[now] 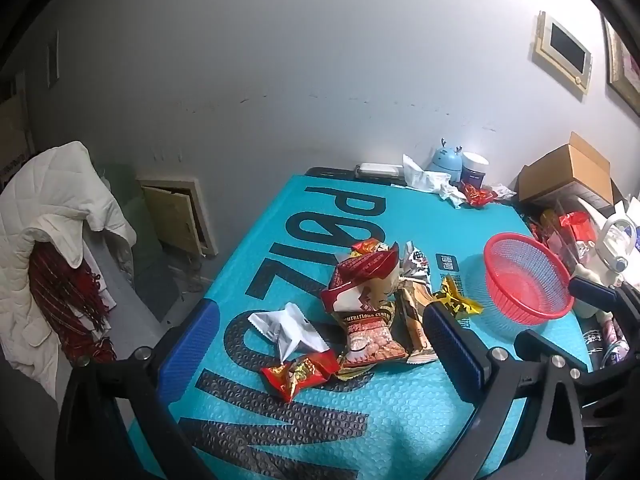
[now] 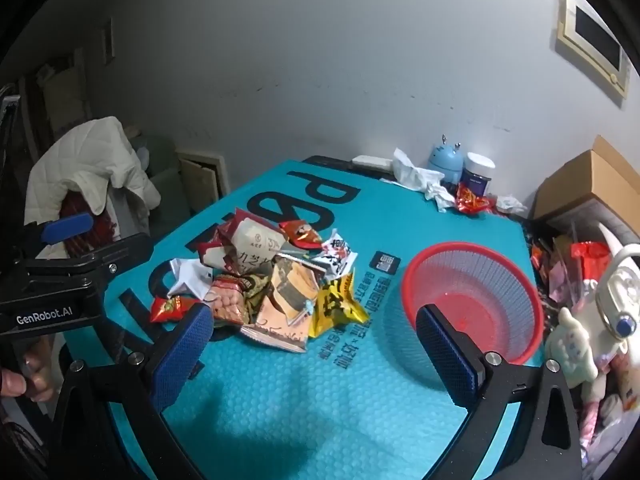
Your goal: Organize snacks
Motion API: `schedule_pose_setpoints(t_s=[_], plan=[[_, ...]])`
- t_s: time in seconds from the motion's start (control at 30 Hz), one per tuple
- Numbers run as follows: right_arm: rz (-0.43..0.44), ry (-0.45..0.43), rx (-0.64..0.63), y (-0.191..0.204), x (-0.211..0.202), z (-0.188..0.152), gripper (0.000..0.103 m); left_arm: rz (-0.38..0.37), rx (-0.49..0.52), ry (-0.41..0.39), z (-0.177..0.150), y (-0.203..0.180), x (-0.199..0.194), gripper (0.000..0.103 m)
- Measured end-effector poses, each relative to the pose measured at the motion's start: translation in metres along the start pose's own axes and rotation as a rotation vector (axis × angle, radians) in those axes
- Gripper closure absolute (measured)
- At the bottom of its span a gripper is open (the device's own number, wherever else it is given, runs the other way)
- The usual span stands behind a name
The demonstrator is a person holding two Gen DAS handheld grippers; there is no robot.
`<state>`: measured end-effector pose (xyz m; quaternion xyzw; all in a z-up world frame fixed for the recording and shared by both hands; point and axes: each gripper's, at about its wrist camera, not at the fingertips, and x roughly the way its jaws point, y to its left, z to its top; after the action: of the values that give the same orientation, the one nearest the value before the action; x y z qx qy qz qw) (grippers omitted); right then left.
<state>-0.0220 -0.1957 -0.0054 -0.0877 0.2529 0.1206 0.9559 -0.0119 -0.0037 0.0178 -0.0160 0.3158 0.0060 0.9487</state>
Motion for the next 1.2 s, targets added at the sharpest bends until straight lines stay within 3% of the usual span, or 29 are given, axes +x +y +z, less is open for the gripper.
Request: schedule_pose_setpoints(t_s=[1.2], plan=[[0.024, -0.057, -0.022, 0.006, -0.018, 0.004, 0.000, 0.007, -0.030, -0.030, -0.001, 0.000, -0.017, 0.000]])
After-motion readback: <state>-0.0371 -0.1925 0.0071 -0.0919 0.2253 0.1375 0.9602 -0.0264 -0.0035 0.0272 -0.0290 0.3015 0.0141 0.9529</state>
